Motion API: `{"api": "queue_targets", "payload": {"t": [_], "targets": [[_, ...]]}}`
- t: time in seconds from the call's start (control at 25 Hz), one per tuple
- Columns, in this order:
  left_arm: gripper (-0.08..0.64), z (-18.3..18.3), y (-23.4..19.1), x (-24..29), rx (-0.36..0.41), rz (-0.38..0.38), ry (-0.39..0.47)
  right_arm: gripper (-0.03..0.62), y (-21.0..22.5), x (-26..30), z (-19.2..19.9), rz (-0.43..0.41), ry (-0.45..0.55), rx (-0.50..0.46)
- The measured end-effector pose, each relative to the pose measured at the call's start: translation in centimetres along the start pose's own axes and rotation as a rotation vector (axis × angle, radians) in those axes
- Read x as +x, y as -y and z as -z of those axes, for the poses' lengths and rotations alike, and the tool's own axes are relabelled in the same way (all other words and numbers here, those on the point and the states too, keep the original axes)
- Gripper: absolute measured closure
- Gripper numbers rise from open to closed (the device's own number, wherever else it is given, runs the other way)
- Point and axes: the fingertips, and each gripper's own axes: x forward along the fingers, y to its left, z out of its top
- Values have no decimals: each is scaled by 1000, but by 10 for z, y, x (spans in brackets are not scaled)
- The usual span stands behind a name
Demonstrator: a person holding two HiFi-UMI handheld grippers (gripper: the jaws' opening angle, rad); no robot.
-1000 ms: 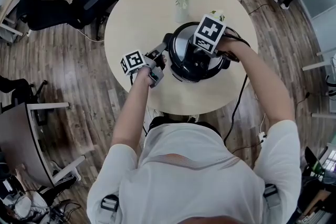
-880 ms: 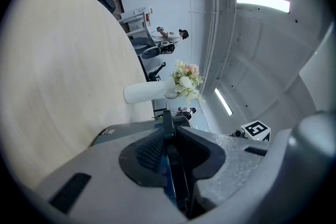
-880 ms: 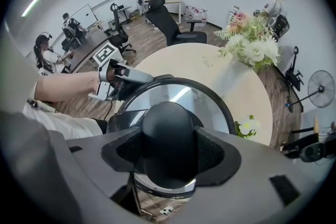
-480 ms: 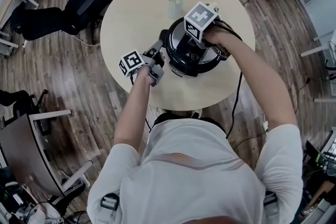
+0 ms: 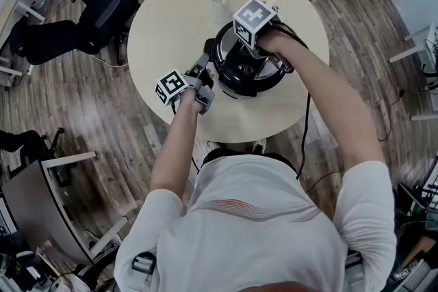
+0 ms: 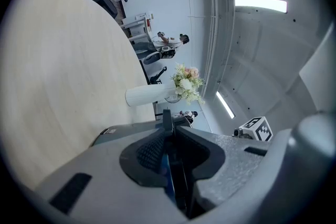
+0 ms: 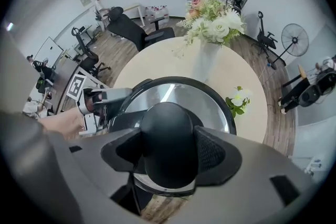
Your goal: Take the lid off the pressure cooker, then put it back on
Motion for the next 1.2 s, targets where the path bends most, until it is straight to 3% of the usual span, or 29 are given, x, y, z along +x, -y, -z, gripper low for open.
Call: {"api": "queue_targets", "payload": {"t": [0.2,0.68,0.96,1.2], "targets": [[494,1,1,-1,-6,4,-1,301,1,-1,0,7,7,32],[492,2,0,-1,-7,28,-14,310,2,1,2,-39,-5,-20],[491,2,-2,1,2,25,-28,310,6,-35,0,-17,33,-72],[489,1,-2,1,10,21,-29,310,23,-75,6,-56,107,-81]]}}
